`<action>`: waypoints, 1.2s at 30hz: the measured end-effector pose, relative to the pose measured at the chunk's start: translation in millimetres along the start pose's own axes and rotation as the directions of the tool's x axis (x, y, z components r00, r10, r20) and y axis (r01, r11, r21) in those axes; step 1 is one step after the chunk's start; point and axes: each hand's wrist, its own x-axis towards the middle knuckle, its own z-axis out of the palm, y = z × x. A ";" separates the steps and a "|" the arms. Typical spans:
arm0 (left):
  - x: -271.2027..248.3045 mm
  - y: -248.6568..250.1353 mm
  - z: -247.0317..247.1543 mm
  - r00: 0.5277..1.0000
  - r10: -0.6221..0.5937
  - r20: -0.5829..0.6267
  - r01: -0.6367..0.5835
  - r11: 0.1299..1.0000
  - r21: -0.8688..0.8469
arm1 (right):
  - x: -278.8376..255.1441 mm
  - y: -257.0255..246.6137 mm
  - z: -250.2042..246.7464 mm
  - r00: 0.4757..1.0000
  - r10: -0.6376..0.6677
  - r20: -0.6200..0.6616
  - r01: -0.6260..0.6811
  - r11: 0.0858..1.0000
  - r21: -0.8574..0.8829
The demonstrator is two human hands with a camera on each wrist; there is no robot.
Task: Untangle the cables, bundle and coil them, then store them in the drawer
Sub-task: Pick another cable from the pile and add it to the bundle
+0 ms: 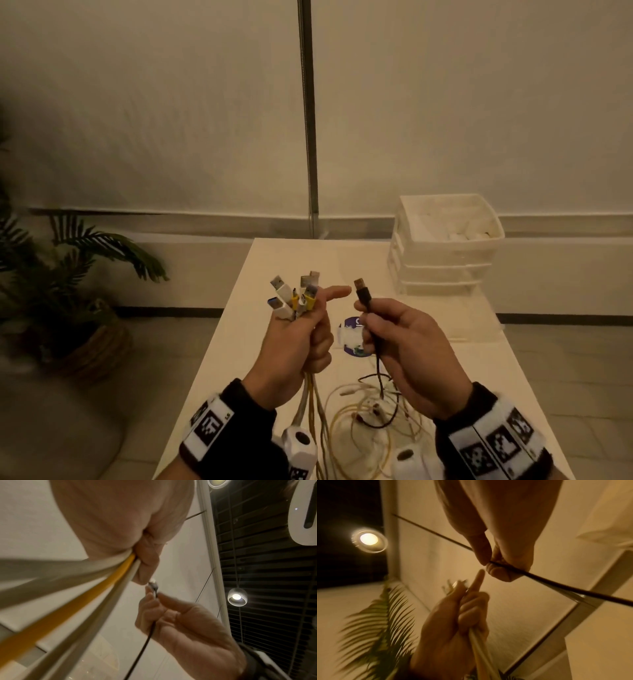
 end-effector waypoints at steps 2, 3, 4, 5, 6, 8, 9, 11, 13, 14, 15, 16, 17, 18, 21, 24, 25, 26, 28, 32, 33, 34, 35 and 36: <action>2.6 -3.3 3.9 1.000 0.004 0.012 -0.003 1.000 -0.018 | -11.0 -0.3 12.9 0.991 -0.133 0.009 0.132 0.972 -0.195; 4.2 -6.5 5.3 0.999 0.022 0.026 -0.022 1.000 0.001 | -14.4 -0.2 18.2 0.983 -0.183 0.008 0.179 0.952 -0.250; 4.7 -10.3 6.9 0.998 0.047 0.035 -0.047 0.999 0.025 | -16.4 0.3 22.2 0.976 -0.218 -0.005 0.208 0.939 -0.275; 4.6 -12.9 8.5 0.997 0.070 0.032 -0.071 0.996 0.045 | -17.7 1.4 24.1 0.969 -0.247 -0.024 0.230 0.930 -0.287; 4.3 -15.2 9.9 0.997 0.081 0.019 -0.082 0.995 0.060 | -17.7 3.2 24.8 0.961 -0.273 -0.048 0.246 0.921 -0.302; 4.9 -17.9 15.6 0.996 0.094 -0.009 -0.093 0.993 0.080 | -15.5 6.6 23.6 0.944 -0.314 -0.101 0.264 0.903 -0.338; 5.7 -18.1 18.5 0.994 0.107 -0.016 -0.105 0.990 0.094 | -13.6 7.7 22.2 0.939 -0.324 -0.119 0.268 0.901 -0.341; 8.0 -16.8 24.2 0.990 0.131 -0.044 -0.122 0.979 0.166 | -10.8 8.0 19.2 0.938 -0.327 -0.118 0.272 0.901 -0.338; 10.1 -12.3 27.4 0.978 0.189 -0.090 -0.162 0.956 0.243 | -10.1 8.0 14.5 0.941 -0.330 -0.069 0.288 0.893 -0.345; 12.4 -9.3 27.0 0.964 0.236 -0.123 -0.196 0.943 0.270 | -10.4 8.9 11.9 0.946 -0.323 -0.029 0.292 0.886 -0.360; 16.4 -4.0 25.0 0.947 0.282 -0.155 -0.233 0.933 0.273 | -10.2 11.7 7.6 0.953 -0.303 0.023 0.288 0.874 -0.392; 20.9 3.6 21.8 0.931 0.313 -0.189 -0.263 0.933 0.246 | -9.9 15.5 3.1 0.960 -0.266 0.087 0.277 0.859 -0.431; 26.3 14.1 16.5 0.914 0.334 -0.229 -0.290 0.935 0.204 | -8.1 22.2 -3.5 0.962 -0.219 0.165 0.272 0.832 -0.483; 32.1 27.7 9.6 0.893 0.357 -0.273 -0.323 0.932 0.161 | -4.7 30.8 -12.8 0.957 -0.157 0.244 0.269 0.797 -0.541; 43.7 66.8 -12.5 0.844 0.412 -0.343 -0.412 0.908 0.078 | 12.9 57.6 -45.9 0.940 -0.014 0.341 0.250 0.708 -0.660; 41.9 82.9 -24.4 0.851 0.411 -0.327 -0.428 0.904 0.023 | 34.5 67.1 -65.5 0.943 -0.040 0.332 0.257 0.722 -0.643; 41.4 84.3 -27.2 0.845 0.410 -0.342 -0.430 0.903 0.019 | 40.7 68.7 -67.5 0.940 -0.042 0.338 0.263 0.717 -0.645; 39.7 85.5 -29.7 0.831 0.414 -0.372 -0.439 0.898 0.019 | 44.8 70.6 -67.8 0.937 -0.029 0.348 0.266 0.706 -0.657; 37.3 91.9 -37.0 0.768 0.444 -0.462 -0.482 0.875 0.042 | 49.9 80.9 -70.8 0.932 0.012 0.363 0.260 0.677 -0.688; 24.9 113.8 -58.2 0.625 0.543 -0.561 -0.571 0.808 0.146 | 53.4 106.1 -96.8 0.968 0.010 0.251 0.187 0.639 -0.746; 21.2 112.9 -61.5 0.641 0.557 -0.528 -0.550 0.813 0.191 | 54.5 107.2 -101.1 0.976 -0.004 0.217 0.170 0.636 -0.753; 17.6 108.3 -59.9 0.688 0.569 -0.450 -0.511 0.821 0.255 | 55.6 105.4 -101.3 0.981 -0.019 0.193 0.160 0.641 -0.751; 17.4 96.7 -55.6 0.747 0.581 -0.323 -0.468 0.804 0.367 | 56.2 100.1 -97.6 0.984 -0.034 0.177 0.156 0.656 -0.738; 18.5 80.1 -46.9 0.802 0.580 -0.142 -0.445 0.738 0.507 | 56.8 92.0 -90.9 0.984 -0.047 0.170 0.156 0.681 -0.716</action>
